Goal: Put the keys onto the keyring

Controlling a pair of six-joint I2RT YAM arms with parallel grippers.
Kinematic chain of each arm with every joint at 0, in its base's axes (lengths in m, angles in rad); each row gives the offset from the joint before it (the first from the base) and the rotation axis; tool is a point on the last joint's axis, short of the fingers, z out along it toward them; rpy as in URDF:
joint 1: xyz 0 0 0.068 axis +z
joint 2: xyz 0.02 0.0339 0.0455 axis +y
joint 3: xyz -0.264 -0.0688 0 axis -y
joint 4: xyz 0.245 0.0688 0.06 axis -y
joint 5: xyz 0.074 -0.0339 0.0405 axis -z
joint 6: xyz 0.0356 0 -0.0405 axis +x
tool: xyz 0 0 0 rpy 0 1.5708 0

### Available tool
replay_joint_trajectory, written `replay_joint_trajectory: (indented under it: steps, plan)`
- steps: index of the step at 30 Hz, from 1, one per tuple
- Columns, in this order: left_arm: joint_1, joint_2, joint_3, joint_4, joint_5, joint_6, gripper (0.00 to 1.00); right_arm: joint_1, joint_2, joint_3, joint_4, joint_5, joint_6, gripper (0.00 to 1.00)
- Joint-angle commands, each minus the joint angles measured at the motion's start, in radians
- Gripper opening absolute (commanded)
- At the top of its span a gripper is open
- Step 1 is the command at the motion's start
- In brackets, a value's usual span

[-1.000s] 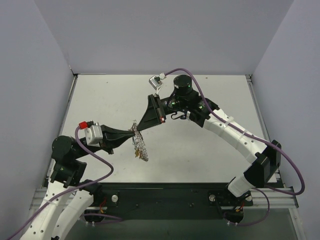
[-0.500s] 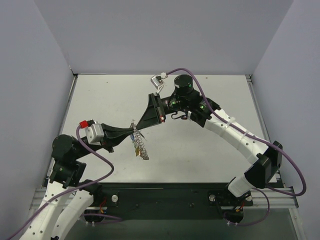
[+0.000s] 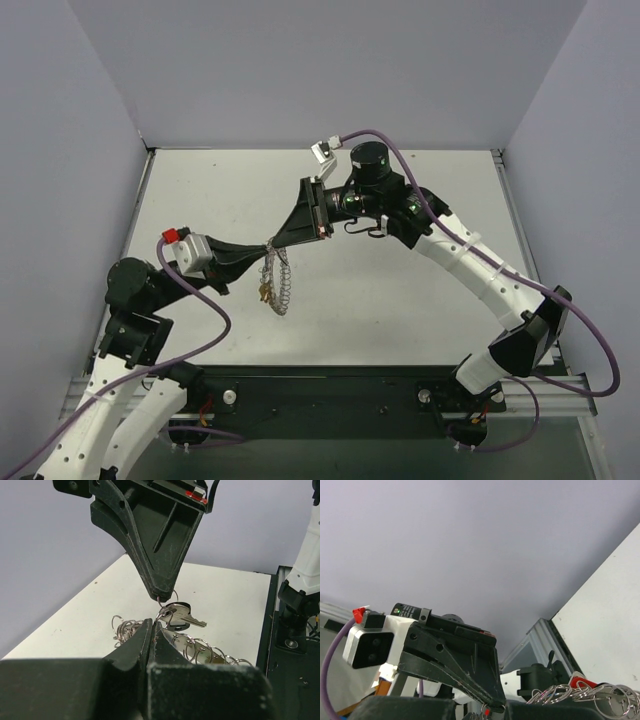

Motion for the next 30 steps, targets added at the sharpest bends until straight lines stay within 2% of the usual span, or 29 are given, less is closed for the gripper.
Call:
replay_joint_trajectory:
  steps: [1,8,20,30]
  plan:
    - [0.002,0.012,0.050,-0.019,-0.056,0.029,0.00,0.001,-0.028,0.102,-0.061,0.057,0.000,0.00]
    - [0.002,0.014,0.065,-0.056,-0.095,0.057,0.00,-0.002,0.013,0.152,-0.121,0.128,0.093,0.00]
    - [0.001,0.044,0.102,-0.123,-0.153,0.109,0.00,-0.004,0.041,0.215,-0.268,0.260,0.050,0.00]
    - [0.001,0.047,0.117,-0.189,-0.185,0.173,0.00,-0.010,0.064,0.223,-0.294,0.258,0.043,0.00]
